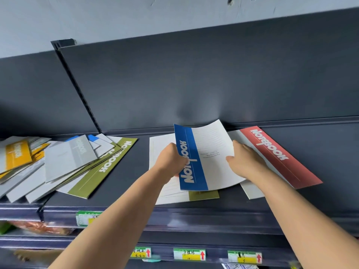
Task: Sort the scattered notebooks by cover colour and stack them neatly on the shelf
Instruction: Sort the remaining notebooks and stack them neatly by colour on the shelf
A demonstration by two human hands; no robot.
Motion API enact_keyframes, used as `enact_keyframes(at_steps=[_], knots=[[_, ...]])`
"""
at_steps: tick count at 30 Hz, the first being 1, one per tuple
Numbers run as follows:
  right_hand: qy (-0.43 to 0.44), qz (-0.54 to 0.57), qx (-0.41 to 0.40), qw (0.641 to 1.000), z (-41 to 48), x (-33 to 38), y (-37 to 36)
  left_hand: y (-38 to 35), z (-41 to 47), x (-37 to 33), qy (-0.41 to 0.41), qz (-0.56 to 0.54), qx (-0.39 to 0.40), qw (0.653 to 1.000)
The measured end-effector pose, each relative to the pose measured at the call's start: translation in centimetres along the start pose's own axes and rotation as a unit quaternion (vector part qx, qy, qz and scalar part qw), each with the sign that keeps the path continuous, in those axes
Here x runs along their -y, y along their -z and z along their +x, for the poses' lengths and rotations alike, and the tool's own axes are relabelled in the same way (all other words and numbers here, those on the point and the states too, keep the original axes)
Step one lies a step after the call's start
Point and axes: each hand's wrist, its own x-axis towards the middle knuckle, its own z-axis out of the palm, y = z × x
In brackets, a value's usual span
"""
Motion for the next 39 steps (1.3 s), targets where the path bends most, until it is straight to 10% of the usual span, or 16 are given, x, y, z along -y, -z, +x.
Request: enact_keyframes(at_steps=[17, 39], knots=[[-0.034, -0.079, -0.065, 0.994, -1.2, -6.7, 3.2, -6.6, -1.5, -4.4, -0.033, -0.007, 0.040, 0.999], [0.229, -0.092, 0.021, 0.969, -2.0, 12.3, -4.1, 11.2, -2.3, 7.6, 0.031, 0.162, -0.157, 0.974]])
